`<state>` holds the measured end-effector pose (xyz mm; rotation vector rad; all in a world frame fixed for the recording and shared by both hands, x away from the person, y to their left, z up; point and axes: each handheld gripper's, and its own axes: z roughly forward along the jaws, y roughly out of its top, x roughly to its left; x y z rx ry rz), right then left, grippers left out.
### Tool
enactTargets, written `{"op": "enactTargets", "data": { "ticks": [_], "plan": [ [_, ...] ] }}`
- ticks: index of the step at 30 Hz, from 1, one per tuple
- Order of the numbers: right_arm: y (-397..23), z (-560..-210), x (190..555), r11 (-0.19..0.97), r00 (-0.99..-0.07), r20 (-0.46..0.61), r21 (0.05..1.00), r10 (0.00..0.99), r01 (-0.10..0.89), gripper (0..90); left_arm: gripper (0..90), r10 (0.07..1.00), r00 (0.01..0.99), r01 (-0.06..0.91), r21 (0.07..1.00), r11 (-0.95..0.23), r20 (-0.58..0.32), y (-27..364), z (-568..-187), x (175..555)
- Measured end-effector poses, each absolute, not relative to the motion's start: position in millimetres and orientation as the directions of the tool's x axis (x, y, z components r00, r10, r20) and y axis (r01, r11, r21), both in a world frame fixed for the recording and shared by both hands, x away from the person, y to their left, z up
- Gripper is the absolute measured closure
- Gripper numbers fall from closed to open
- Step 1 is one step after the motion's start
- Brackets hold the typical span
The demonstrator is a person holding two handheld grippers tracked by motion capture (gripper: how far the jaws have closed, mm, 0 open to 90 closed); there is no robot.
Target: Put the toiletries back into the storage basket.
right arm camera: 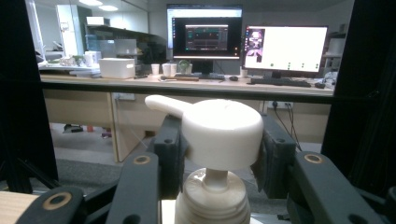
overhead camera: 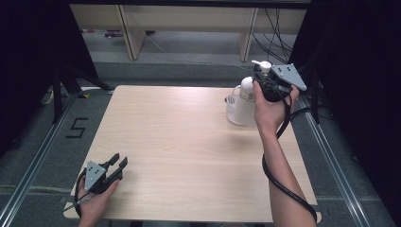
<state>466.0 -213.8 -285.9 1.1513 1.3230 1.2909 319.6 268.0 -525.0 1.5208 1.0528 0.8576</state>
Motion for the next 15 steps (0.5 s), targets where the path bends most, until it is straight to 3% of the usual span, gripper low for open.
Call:
{"op": "enactTargets", "data": {
  "ticks": [15],
  "plan": [
    [-217,-271,479,0.018,-0.114,-0.018,1.0,0.993,0.0,59.8,61.7,0.934,0.357,0.184,0.981,-0.065,-0.005,268,-525,320]
  ]
}}
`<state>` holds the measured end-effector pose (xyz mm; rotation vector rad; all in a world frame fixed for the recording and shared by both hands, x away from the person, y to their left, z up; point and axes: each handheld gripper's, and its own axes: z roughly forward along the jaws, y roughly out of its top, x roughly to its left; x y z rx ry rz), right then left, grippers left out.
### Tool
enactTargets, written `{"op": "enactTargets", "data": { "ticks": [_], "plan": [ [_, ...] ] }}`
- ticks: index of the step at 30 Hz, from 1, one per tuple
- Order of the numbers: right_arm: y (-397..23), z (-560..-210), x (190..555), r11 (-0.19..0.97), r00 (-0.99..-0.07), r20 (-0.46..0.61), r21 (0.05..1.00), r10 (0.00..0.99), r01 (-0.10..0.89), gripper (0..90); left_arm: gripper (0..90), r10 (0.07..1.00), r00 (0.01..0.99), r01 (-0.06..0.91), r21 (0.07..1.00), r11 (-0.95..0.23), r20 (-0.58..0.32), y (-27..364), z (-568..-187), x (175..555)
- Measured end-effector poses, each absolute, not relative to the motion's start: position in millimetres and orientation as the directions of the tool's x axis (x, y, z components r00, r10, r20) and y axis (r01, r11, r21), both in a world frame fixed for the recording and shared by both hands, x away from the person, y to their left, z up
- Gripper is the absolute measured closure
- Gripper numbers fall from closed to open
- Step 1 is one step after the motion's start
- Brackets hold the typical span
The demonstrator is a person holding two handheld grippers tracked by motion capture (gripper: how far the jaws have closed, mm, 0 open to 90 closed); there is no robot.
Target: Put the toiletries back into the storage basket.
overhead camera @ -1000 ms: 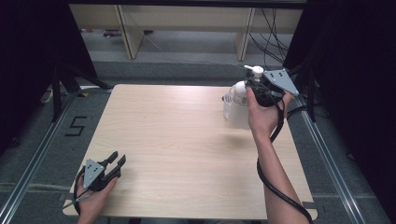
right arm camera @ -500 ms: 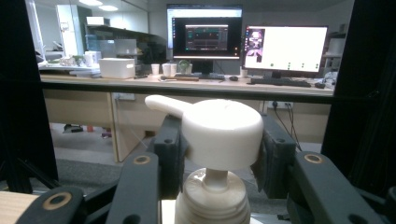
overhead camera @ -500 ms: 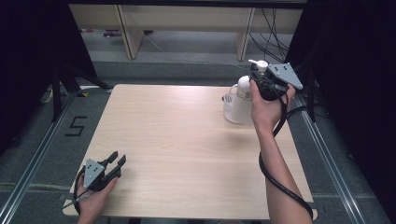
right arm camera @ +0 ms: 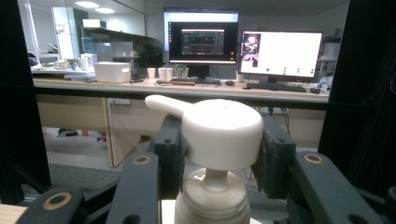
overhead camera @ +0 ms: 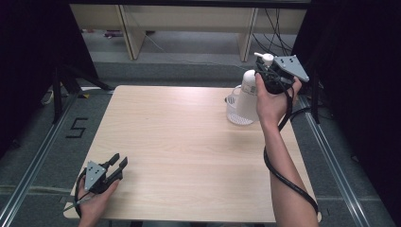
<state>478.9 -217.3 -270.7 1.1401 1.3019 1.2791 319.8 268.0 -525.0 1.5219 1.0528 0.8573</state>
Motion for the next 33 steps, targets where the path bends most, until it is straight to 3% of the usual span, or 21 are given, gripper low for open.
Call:
{"op": "enactTargets", "data": {
  "ticks": [33],
  "plan": [
    [-218,-252,515,0.013,-0.097,-0.014,1.0,0.995,-0.009,59.8,61.6,0.935,0.354,0.186,0.981,-0.062,-0.008,268,-525,320]
  ]
}}
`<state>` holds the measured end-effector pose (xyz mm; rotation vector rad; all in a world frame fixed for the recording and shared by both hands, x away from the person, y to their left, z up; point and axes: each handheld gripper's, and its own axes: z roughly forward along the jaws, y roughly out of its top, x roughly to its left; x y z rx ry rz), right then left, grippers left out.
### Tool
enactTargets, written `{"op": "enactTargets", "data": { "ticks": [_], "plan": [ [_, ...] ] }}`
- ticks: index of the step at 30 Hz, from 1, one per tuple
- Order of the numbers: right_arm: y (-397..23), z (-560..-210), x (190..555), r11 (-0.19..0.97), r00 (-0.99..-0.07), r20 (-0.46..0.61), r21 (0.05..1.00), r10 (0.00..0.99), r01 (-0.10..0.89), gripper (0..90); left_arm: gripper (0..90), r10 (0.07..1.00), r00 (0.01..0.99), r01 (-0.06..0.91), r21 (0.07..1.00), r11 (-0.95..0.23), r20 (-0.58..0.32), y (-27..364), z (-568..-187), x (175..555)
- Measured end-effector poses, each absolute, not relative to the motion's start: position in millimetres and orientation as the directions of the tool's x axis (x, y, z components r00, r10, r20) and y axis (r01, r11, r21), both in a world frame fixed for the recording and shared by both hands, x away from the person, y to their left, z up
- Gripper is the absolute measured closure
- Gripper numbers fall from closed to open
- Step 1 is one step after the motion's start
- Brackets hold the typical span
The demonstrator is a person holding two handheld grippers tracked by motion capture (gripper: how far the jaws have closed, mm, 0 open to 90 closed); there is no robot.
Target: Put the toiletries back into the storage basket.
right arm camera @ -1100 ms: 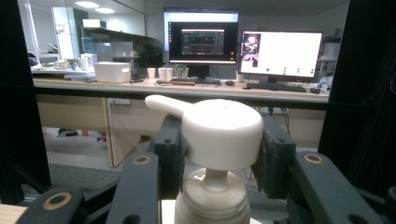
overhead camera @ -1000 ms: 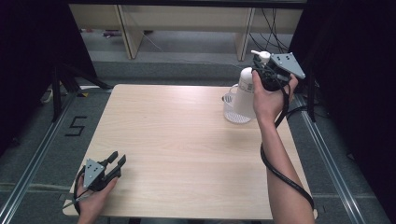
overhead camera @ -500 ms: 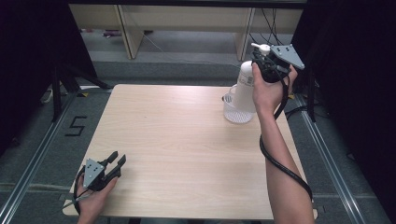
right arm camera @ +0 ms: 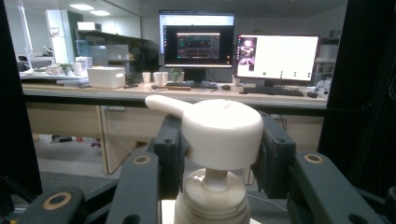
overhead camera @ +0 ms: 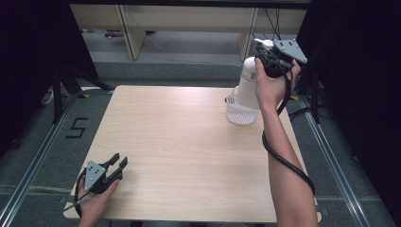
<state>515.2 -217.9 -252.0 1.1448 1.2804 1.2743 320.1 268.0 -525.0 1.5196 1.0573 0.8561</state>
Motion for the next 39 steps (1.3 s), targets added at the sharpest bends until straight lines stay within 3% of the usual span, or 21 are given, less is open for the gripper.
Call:
{"op": "enactTargets", "data": {
  "ticks": [39],
  "plan": [
    [-219,-261,547,0.025,-0.076,-0.023,1.0,0.997,0.017,59.8,61.3,0.936,0.351,0.185,0.98,-0.069,0.0,267,-525,320]
  ]
}}
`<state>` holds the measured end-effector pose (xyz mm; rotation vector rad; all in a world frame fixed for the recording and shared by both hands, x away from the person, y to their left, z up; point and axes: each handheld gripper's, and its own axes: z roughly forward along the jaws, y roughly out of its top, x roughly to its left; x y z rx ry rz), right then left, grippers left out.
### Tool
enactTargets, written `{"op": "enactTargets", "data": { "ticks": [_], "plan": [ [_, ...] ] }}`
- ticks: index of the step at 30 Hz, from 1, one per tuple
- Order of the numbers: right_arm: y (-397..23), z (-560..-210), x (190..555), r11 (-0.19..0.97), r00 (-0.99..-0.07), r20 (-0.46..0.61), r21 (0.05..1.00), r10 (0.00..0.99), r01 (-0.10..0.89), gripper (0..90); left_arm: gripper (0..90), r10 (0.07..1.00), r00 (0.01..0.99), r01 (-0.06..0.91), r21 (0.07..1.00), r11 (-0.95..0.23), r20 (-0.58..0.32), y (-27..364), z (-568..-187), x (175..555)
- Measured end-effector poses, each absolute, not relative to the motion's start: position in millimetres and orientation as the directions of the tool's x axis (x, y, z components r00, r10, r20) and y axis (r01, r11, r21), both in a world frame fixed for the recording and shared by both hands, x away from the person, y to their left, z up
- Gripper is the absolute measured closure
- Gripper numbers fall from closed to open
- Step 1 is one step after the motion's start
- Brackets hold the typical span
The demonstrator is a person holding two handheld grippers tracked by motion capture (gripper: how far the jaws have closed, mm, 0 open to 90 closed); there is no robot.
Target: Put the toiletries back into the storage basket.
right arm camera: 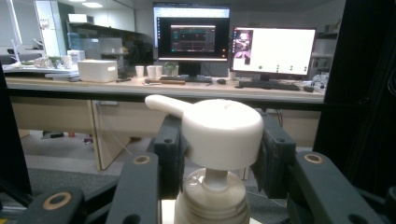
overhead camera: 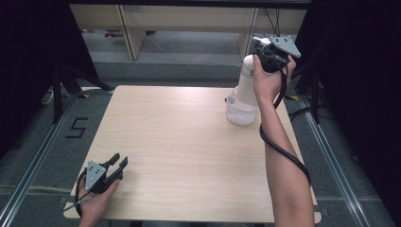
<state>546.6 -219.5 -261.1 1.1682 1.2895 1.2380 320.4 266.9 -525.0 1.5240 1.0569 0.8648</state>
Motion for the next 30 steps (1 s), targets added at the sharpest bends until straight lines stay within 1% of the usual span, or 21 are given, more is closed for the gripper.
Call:
{"op": "enactTargets", "data": {
  "ticks": [13,26,30],
  "plan": [
    [-220,-264,556,-0.001,-0.066,0.003,0.999,0.998,0.032,59.8,61.2,0.936,0.353,0.184,0.981,-0.069,-0.001,267,-525,320],
    [-219,-271,566,0.012,-0.071,-0.009,0.999,0.997,0.046,59.8,61.1,0.936,0.352,0.182,0.982,-0.059,-0.009,266,-526,321],
    [-219,-274,567,0.01,-0.071,-0.006,0.998,0.997,0.057,59.7,61.1,0.935,0.356,0.185,0.98,-0.071,0.001,267,-525,320]
  ]
}}
